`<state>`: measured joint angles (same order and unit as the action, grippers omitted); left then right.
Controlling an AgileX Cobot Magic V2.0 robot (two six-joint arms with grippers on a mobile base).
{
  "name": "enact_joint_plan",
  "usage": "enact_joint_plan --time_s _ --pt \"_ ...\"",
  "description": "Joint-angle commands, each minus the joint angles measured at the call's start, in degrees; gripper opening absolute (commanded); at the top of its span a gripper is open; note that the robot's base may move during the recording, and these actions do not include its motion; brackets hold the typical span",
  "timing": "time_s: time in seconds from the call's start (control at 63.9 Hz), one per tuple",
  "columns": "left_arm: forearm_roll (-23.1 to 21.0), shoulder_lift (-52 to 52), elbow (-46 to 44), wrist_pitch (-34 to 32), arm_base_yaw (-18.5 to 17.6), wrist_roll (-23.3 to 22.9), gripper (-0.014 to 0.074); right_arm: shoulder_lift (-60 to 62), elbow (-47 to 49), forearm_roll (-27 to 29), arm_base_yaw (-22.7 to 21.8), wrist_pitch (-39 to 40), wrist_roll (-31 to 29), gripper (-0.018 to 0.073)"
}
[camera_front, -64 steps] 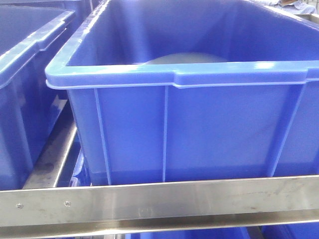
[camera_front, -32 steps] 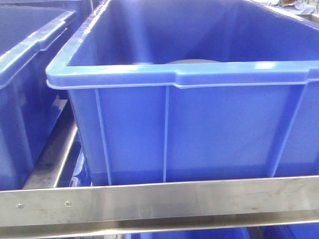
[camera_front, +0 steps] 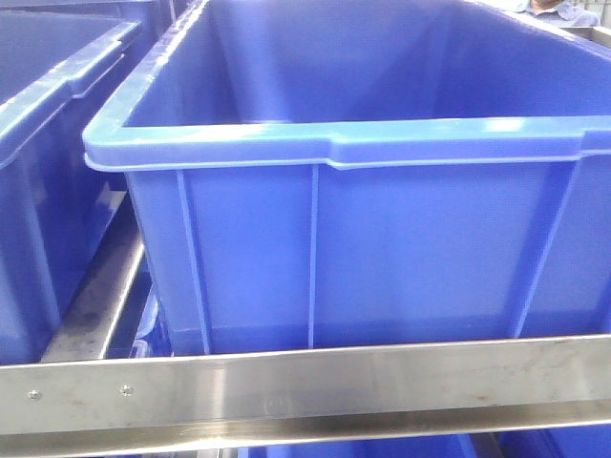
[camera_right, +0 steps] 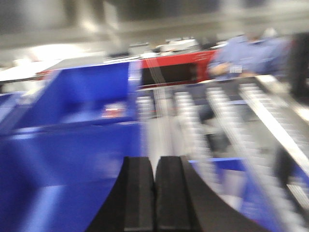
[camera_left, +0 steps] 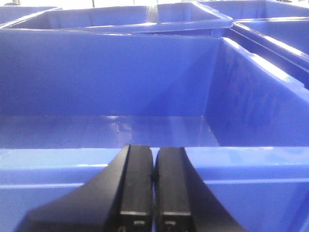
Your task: Place green plate on second shelf with right arm
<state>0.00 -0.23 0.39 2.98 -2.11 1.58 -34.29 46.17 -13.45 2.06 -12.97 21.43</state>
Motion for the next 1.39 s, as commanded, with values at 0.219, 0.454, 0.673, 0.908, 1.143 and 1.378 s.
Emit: enact_joint_plan --time_s 0.219,0.454,0.673,0.908,1.143,1.378 --pt "0.0 -0.9 2.3 -4.6 -0.1 -0.1 0.0130 18.4 -25.5 -4.2 -2.1 21.8 -0.4 0.0050" --pt "0.0 -0.9 2.3 -4.6 -0.1 -0.1 0.0130 33.0 -40.7 1.1 -2.2 25.6 -0.4 0.0050" --pt "0.0 -0.9 2.3 -4.6 -0.1 -0.1 0.0130 34.8 -43.0 4.9 -2.2 26.6 -0.4 0.0050" --pt "0.0 -0.9 2.3 -4.6 -0.1 -0.1 0.0130 35.0 -46.5 13.4 -2.0 27.6 -10.5 0.0050" --pt "0.0 -0.9 2.3 -4.6 -0.1 -0.1 0.0130 36.1 -46.7 14.8 -1.0 28.6 -14.1 0.0050" --pt "0.0 -0.9 2.3 -4.6 -0.1 -0.1 0.0130 36.1 -46.7 14.8 6.2 28.5 -16.9 0.0050"
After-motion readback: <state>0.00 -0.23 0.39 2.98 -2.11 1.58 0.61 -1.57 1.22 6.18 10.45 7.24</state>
